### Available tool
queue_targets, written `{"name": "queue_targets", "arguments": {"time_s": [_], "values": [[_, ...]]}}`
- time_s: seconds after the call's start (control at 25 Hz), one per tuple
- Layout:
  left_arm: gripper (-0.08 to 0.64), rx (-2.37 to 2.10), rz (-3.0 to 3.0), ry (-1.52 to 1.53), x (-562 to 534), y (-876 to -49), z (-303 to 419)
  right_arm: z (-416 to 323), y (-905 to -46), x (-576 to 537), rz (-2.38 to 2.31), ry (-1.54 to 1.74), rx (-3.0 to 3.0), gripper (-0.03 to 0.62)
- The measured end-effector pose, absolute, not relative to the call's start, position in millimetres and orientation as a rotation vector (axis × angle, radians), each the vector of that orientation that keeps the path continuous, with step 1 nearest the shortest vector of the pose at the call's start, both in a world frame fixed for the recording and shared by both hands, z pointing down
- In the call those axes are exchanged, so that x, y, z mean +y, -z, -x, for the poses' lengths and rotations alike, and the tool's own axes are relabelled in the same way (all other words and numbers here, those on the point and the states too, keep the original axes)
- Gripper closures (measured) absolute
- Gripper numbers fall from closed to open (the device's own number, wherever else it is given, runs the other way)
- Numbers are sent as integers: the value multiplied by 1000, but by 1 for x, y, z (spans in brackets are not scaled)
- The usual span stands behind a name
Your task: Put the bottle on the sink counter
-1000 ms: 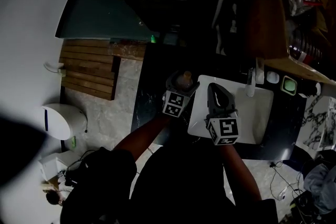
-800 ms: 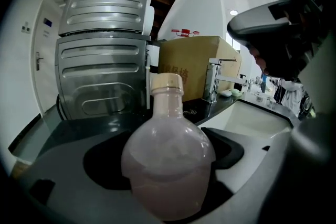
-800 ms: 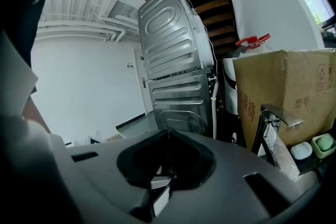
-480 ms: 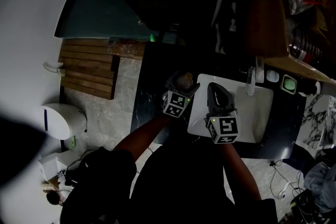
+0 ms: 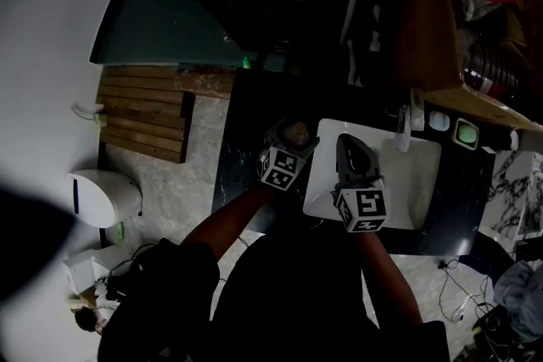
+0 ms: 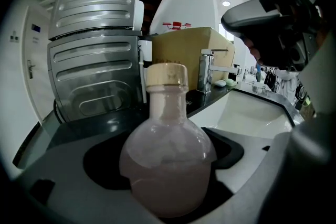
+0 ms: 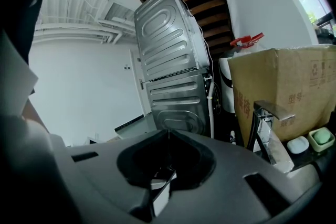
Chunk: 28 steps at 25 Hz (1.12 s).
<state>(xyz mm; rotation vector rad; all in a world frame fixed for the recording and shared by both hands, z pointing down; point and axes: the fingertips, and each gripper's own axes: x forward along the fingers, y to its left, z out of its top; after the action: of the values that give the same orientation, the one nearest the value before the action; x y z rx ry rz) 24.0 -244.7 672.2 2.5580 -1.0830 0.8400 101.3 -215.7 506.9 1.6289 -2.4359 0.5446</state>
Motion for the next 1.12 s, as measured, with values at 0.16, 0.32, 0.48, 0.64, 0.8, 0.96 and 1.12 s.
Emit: {"name": "queue_targets", "arguments": {"time_s": [0.16, 0.32, 0.48, 0.64, 0.8, 0.96, 1.12], "values": [[166, -1105, -2547, -855, -244, -674, -22, -94, -509, -210, -1601, -551, -2449, 553], [165, -1112, -2532, -872, -242, -676, -19, -80, -513, -205, -1567, -587, -2466, 553], [166, -1081, -2530, -915, -240, -679, -20, -71, -517, -203, -1543, -615, -2477, 552], [166, -1065, -2530, -946, -239, -682, -19, -68, -517, -204, -1531, -617, -2485, 553], [166, -1031, -2530, -991, -237, -686, -20, -71, -518, -207, -1552, -620, -2479, 552], [166, -1031, -2534, -993, -237, -686, -20, -71, -516, -208, -1579, -624, -2489, 553], [166, -1024, -2533, -996, -237, -687, -20, -70, -517, -207, -1576, -636, -2482, 553]]}}
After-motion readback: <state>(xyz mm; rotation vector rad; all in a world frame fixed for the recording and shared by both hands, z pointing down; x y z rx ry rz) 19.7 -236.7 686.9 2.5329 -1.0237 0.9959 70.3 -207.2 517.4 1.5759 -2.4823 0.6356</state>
